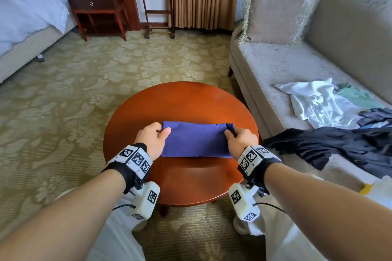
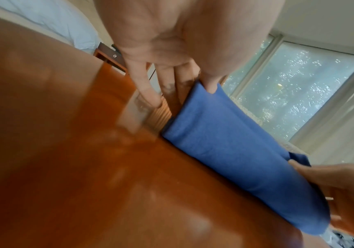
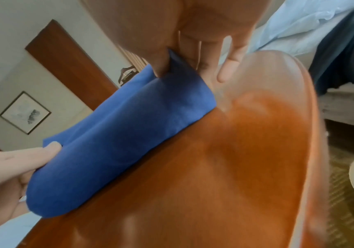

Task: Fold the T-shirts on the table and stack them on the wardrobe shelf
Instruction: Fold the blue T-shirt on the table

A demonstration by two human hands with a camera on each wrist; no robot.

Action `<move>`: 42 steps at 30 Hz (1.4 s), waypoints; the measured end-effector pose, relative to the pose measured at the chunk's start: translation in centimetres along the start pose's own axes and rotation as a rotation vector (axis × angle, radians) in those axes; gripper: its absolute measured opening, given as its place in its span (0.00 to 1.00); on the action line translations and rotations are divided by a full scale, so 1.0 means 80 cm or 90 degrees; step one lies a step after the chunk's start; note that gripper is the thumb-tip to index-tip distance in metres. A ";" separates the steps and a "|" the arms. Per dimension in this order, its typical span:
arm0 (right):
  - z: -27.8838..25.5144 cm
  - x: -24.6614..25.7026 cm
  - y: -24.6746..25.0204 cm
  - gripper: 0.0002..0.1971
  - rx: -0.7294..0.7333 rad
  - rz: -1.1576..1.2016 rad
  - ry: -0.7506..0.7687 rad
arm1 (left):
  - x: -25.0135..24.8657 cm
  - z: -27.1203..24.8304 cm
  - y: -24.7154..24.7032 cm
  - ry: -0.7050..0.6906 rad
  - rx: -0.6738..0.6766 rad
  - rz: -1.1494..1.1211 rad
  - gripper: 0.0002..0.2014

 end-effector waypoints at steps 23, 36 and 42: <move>-0.016 0.025 -0.016 0.30 -0.104 -0.181 0.202 | -0.056 0.000 -0.001 -0.009 -0.059 0.099 0.28; 0.006 -0.004 -0.064 0.34 0.209 -0.339 0.146 | -0.059 0.016 -0.062 -0.052 0.232 0.276 0.28; 0.003 -0.003 -0.049 0.28 0.135 -0.239 0.105 | -0.059 0.022 -0.049 -0.034 0.281 0.225 0.30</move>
Point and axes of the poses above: each hand's wrist, its own z-axis towards the middle knuckle, its own y-axis out of the back of the hand, x = y × z, the point moved 4 cm from there along z, towards the middle knuckle, and after that the axes turned 15 degrees about z, right-handed, at the moved point
